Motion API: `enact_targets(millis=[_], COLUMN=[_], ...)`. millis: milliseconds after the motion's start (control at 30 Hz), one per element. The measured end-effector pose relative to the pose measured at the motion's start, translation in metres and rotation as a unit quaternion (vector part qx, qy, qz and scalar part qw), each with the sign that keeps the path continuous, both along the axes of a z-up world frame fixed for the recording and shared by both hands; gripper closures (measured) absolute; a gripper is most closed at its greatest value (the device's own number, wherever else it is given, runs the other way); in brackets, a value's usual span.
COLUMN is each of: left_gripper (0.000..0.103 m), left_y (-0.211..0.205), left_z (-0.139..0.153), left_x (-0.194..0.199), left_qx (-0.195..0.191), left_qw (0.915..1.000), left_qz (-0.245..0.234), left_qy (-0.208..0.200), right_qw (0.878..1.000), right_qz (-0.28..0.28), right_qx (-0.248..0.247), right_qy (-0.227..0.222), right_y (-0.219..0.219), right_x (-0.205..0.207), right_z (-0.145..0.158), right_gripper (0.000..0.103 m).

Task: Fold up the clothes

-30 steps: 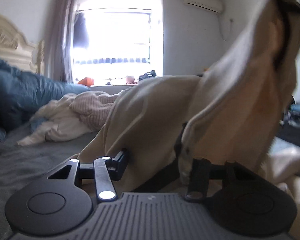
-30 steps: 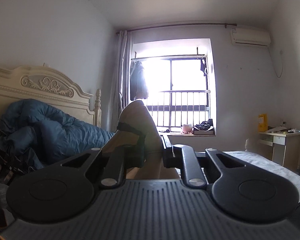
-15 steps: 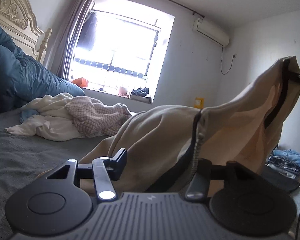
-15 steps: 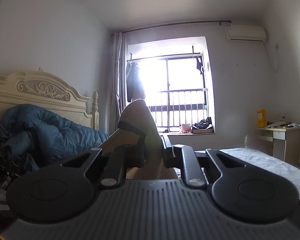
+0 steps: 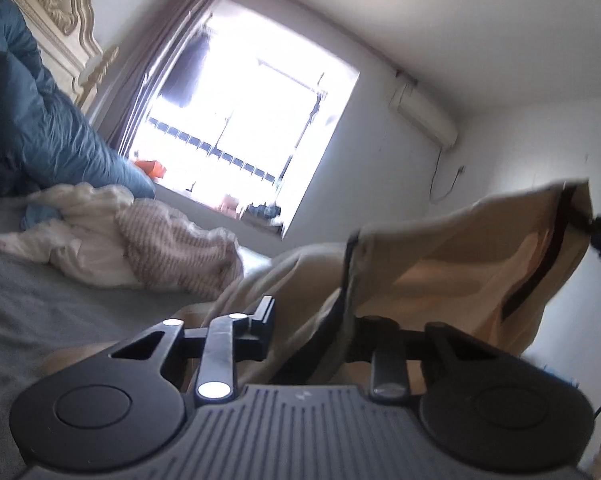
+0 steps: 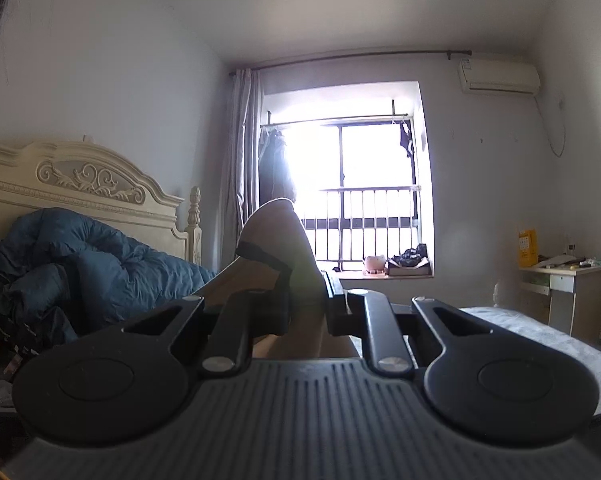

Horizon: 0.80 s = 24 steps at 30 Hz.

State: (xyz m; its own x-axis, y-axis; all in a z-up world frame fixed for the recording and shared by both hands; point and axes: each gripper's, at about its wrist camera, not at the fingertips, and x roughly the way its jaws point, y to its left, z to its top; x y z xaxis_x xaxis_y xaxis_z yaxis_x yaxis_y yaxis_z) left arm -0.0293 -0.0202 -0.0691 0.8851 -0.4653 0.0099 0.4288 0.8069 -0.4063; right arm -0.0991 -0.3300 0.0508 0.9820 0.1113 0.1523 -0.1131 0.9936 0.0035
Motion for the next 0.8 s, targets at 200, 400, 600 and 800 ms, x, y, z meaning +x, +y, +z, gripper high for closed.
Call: enact_targets(millis=[200, 400, 600, 800], left_gripper=[0.07, 0.056, 0.093, 0.096], left_y=[0.013, 0.004, 0.018, 0.046], left_z=[0.02, -0.017, 0.024, 0.127], left_x=[0.003, 0.014, 0.002, -0.029], left_qx=[0.029, 0.059, 0.053, 0.048], left_qw=[0.9994, 0.9972, 0.9953, 0.984], left_qz=[0.016, 0.021, 0.08, 0.122], left_qy=[-0.002, 0.042, -0.004, -0.121], right_qw=[0.999, 1.0, 0.999, 0.995], right_qz=[0.006, -0.003, -0.011, -0.02], right_qx=[-0.02, -0.022, -0.046, -0.064], right_qy=[-0.026, -0.02, -0.018, -0.076], right_y=[0.018, 0.029, 0.035, 0.033], right_x=[-0.021, -0.028, -0.031, -0.049], right_z=[0.018, 0.027, 0.035, 0.07], right_gripper=[0.088, 0.088, 0.088, 0.089])
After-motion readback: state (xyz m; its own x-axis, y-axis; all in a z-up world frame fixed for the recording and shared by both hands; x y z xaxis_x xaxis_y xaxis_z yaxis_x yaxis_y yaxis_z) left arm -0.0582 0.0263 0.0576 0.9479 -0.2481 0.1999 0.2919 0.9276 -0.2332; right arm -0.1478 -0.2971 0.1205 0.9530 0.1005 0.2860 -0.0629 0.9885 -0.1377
